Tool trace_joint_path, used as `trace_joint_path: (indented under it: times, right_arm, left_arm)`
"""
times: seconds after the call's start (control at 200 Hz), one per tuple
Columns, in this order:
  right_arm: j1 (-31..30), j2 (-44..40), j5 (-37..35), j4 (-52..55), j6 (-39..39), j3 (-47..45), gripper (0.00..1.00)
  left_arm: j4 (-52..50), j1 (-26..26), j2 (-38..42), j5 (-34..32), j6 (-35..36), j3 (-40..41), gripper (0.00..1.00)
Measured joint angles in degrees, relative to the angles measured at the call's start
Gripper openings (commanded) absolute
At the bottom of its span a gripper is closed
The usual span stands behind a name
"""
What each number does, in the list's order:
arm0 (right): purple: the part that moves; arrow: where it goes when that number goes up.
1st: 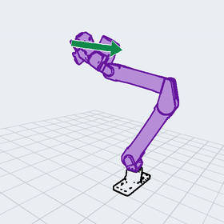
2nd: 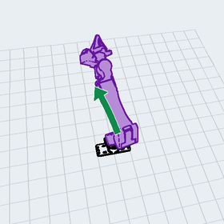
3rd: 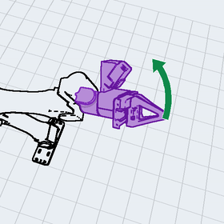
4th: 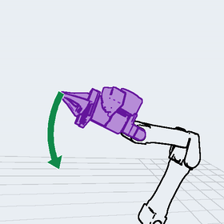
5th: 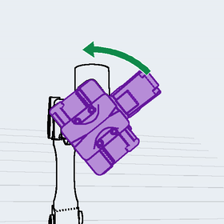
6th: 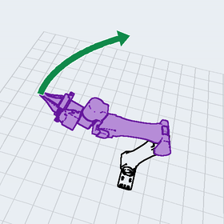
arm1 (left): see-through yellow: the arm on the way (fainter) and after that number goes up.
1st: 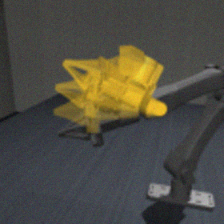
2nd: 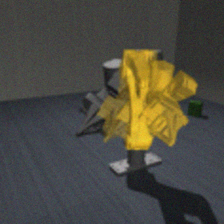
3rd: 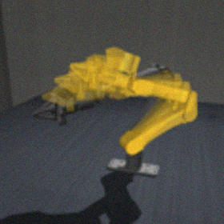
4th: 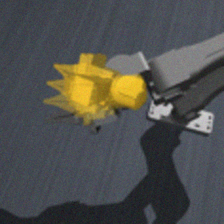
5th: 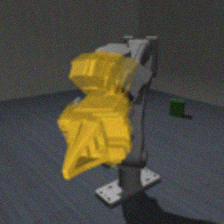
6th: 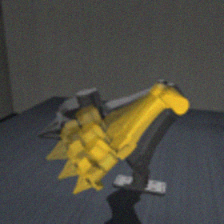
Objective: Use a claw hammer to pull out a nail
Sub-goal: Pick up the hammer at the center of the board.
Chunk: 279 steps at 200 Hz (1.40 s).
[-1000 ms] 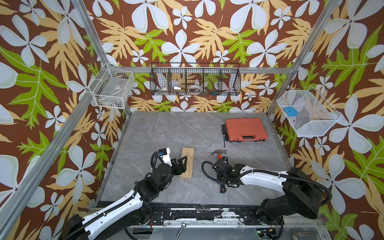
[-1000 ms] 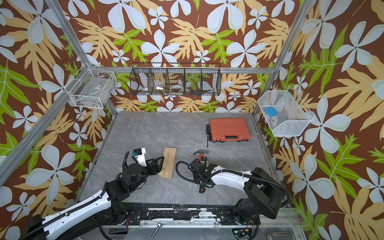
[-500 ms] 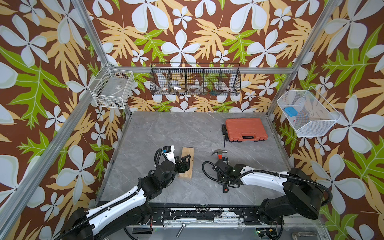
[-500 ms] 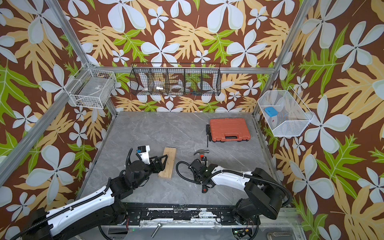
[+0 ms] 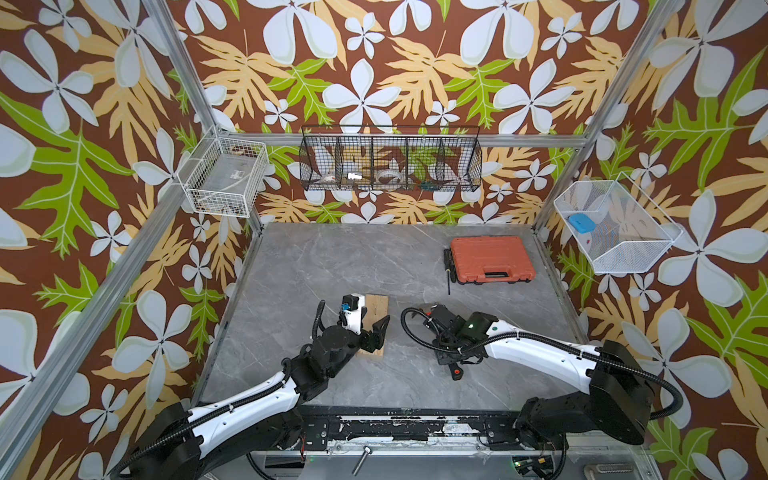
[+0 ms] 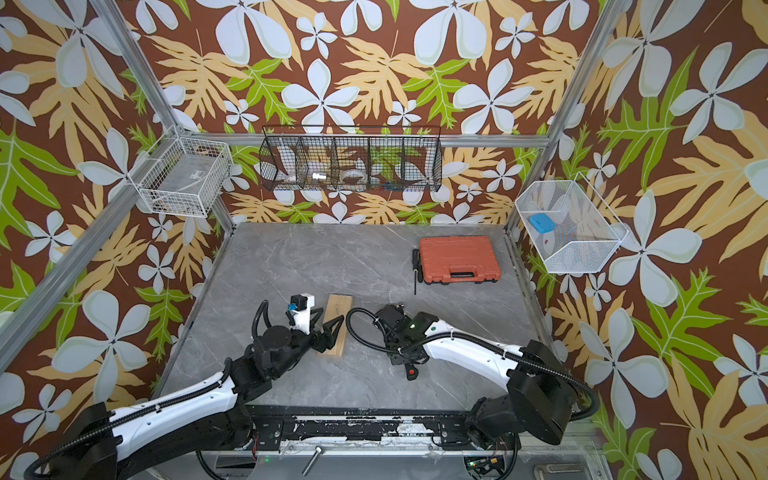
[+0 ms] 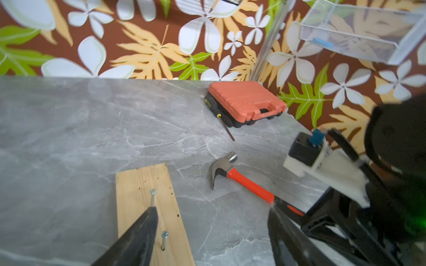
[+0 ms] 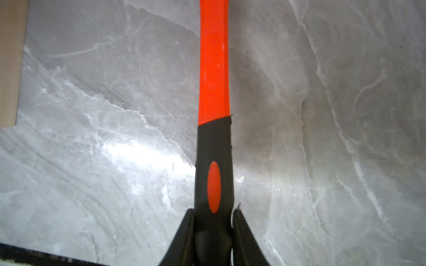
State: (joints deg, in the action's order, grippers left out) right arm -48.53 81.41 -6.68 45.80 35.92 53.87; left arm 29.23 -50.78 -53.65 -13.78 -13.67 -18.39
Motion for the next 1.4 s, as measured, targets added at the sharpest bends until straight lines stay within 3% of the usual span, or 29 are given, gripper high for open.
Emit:
trace_joint_path:
  times: [0.33,0.56,0.816,1.046,1.396]
  right_arm:
    - [3.17,-0.28,3.78,5.97,-6.34,5.4,0.19]
    - [3.21,0.04,6.23,8.26,-8.13,7.02,0.17]
    - [3.26,-0.07,8.07,9.97,-8.94,8.04,0.17]
    - [3.23,0.57,8.63,11.21,-9.16,9.6,0.16]
    - [3.23,0.59,10.14,12.24,-9.2,10.73,0.16]
  left_arm:
    - [19.52,-6.21,-8.13,3.98,23.98,7.23,0.71]
    - [29.97,-9.88,-19.71,5.57,40.68,5.31,0.61]
    - [41.24,-13.29,-33.94,5.22,54.66,1.51,0.54]
    - [48.78,-14.14,-42.1,4.61,61.24,0.24,0.54]
    - [50.14,-14.14,-47.47,3.87,65.48,-2.67,0.52]
